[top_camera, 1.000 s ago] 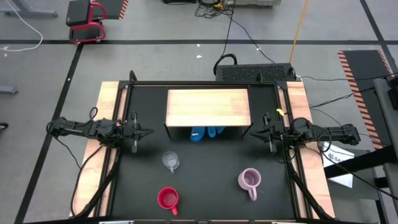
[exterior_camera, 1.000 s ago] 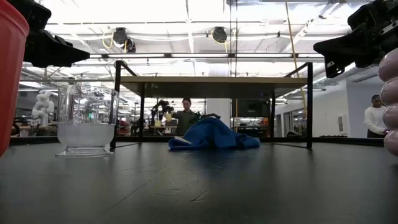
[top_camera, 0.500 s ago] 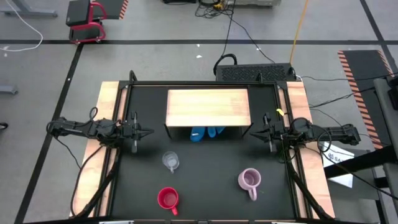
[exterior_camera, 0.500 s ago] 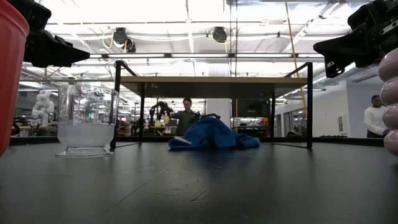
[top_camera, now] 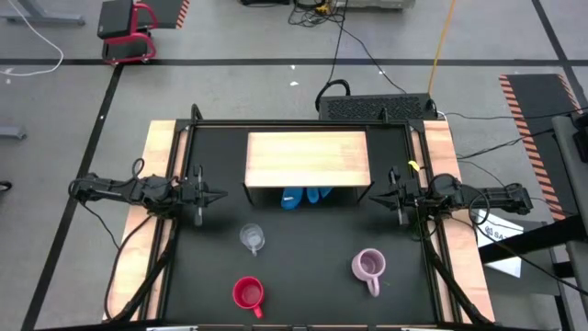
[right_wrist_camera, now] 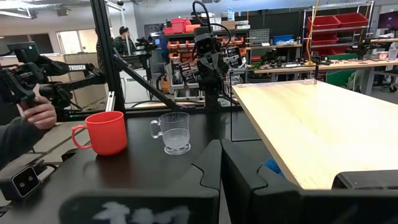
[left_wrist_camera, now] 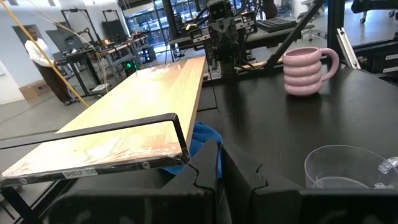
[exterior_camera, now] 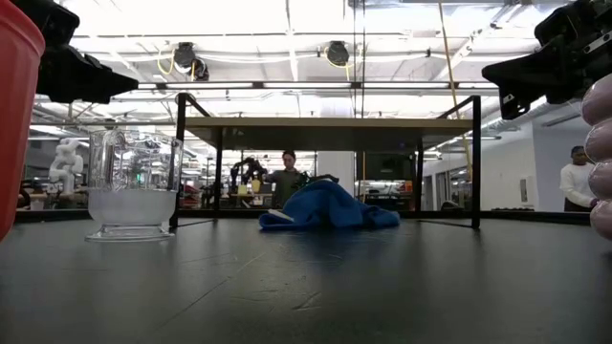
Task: Stack small to large cups/mugs on shelf
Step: Put the transparent mug on the shelf
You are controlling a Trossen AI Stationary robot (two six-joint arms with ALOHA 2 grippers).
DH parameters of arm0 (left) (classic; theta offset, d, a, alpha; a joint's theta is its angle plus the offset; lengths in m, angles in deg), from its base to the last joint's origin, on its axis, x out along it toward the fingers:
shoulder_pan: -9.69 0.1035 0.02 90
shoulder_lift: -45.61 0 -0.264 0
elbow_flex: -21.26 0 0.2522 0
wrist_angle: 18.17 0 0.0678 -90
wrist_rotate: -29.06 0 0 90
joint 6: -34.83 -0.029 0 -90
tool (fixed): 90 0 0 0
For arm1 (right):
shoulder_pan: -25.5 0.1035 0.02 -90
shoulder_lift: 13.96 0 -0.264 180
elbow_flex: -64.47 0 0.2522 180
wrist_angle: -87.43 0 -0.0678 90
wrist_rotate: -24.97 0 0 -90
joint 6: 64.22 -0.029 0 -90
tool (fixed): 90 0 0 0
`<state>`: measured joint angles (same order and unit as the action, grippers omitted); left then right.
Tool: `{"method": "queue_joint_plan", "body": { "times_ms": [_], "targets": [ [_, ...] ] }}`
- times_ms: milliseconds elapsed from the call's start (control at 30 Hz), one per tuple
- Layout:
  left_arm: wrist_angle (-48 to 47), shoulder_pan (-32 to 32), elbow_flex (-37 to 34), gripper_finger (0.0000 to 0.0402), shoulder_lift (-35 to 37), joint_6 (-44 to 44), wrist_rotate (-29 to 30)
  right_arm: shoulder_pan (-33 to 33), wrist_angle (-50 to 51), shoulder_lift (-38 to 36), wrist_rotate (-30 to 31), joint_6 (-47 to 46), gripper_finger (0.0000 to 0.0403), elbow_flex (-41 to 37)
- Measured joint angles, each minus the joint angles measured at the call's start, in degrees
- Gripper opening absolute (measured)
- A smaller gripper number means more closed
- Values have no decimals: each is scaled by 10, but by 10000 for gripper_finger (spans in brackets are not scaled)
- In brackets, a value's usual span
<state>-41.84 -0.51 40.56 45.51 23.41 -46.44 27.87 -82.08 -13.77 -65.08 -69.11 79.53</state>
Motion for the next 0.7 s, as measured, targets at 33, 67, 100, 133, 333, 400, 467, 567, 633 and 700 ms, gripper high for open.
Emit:
{"method": "queue_joint_plan", "body": {
  "times_ms": [33,67,100,133,333,400,467,567,633,700],
  "targets": [
    [3,0,0,24,0,0,0,0,0,0,0,0,0,0],
    [8,0,0,24,0,-1,0,0,0,0,0,0,0,0],
    [12,0,0,24,0,-1,0,0,0,0,0,0,0,0],
    [15,0,0,24,0,-2,0,0,0,0,0,0,0,0],
    [32,0,0,24,0,2,0,0,-1,0,0,0,0,0],
    [35,0,0,24,0,8,0,0,-1,0,0,0,0,0],
    [36,0,0,24,0,13,0,0,-1,0,0,0,0,0],
    [36,0,0,24,0,15,0,0,-1,0,0,0,0,0],
    [36,0,0,24,0,21,0,0,-3,0,0,0,0,0],
    [38,0,0,24,0,38,0,0,-3,0,0,0,0,0]
  ]
}}
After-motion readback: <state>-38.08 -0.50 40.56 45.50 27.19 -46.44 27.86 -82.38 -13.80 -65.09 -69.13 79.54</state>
